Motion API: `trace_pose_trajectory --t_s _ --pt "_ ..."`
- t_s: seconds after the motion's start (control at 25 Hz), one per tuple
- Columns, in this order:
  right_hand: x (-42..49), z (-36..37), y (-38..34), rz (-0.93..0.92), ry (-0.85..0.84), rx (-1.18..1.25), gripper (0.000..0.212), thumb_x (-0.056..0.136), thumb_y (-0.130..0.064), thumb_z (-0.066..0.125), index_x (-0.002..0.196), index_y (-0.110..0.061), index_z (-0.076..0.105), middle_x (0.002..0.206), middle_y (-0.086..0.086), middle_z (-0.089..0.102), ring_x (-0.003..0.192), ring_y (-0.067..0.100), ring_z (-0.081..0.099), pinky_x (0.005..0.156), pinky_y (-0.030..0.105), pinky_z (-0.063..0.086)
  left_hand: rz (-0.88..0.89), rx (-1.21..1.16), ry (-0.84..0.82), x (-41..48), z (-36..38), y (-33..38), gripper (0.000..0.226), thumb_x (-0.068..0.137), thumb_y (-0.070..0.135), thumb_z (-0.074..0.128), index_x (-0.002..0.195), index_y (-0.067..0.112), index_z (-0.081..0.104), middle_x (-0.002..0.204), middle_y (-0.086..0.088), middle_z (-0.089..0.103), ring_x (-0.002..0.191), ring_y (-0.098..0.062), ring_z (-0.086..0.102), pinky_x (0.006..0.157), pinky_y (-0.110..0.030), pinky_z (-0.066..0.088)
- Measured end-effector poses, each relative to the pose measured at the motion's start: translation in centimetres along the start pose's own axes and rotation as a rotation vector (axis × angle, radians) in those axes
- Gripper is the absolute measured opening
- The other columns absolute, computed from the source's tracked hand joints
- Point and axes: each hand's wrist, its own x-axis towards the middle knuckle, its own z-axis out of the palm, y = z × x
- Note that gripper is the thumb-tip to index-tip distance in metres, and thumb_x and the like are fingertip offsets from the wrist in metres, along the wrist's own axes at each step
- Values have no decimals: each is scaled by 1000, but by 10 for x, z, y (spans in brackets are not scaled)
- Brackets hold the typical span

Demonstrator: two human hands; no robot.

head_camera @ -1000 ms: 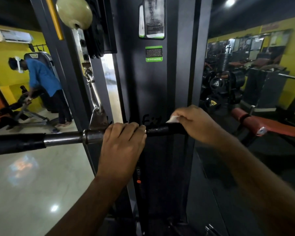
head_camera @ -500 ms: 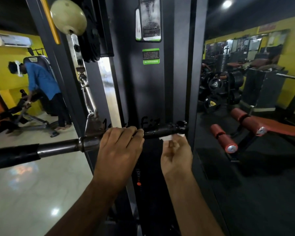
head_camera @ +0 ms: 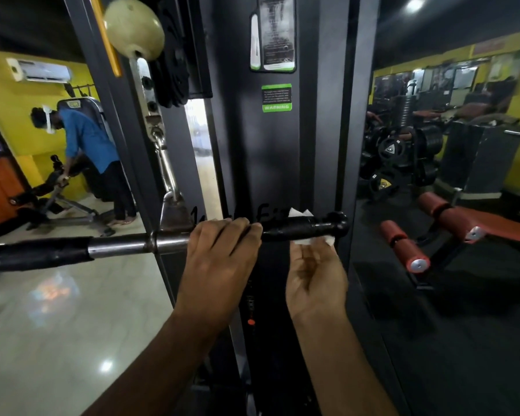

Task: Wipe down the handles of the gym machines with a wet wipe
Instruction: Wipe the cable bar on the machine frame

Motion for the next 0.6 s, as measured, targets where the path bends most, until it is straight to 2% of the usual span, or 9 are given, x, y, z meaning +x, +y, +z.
trace_pose_trajectory --t_s 0.12,0.16,0.2,0.28,0.36,0.4,0.48,0.56,0.6 --pt "-21 -3 19 -10 5 -265 16 95 -4 57 110 -4 64 103 15 73 89 19 73 80 29 59 0 -24 10 -2 -2 3 42 95 25 41 125 6 63 125 -14 63 114 -34 58 97 -47 41" --pt "-29 -6 26 -101 -26 -422 12 94 -6 61 105 -6 66 99 12 73 88 20 73 77 30 59 -3 -34 24 0 -3 2 42 94 26 42 124 6 64 124 -13 64 113 -34 59 96 -47 42" --pt "-33 -9 29 -272 -76 -606 8 92 -7 65 99 -10 68 95 9 74 88 21 72 76 32 58 -5 -37 31 1 -4 1 42 93 26 43 124 6 64 123 -14 64 113 -34 59 96 -47 43" --pt "-23 -17 18 -747 -186 -1001 12 91 -7 66 95 -18 68 95 2 71 88 16 70 77 32 57 -2 -35 22 2 -5 0 45 91 24 40 126 6 62 125 -15 63 114 -35 57 97 -50 44" --pt "2 -18 -4 -1126 -284 -1346 15 97 -15 58 107 -18 68 104 0 66 98 14 62 80 31 54 5 -30 46 2 -5 0 42 91 22 43 123 6 64 123 -15 64 113 -34 56 96 -49 43" --pt "11 -15 -11 -1231 -338 -1486 22 98 -21 53 112 -15 69 109 2 65 103 15 58 84 32 52 4 -28 73 2 -4 0 39 91 21 46 120 6 66 121 -14 65 111 -32 55 96 -48 41" --pt "23 -12 -14 -1378 -557 -1697 35 95 -29 47 113 -11 71 114 7 67 109 19 57 94 35 49 1 -36 112 2 -3 2 34 91 19 49 115 6 68 116 -14 66 108 -30 52 95 -45 38" --pt "29 -10 -18 -1489 -754 -1810 37 95 -26 44 114 -8 70 117 8 69 112 18 58 98 35 47 17 -37 125 3 -1 2 32 90 17 50 113 5 69 114 -14 66 107 -30 51 95 -44 37" --pt "34 -10 -24 -1506 -795 -1846 37 95 -24 43 115 -8 70 118 8 69 112 18 59 98 35 47 27 -35 124 3 -1 2 32 90 17 51 113 5 68 115 -15 66 107 -30 51 95 -44 38"
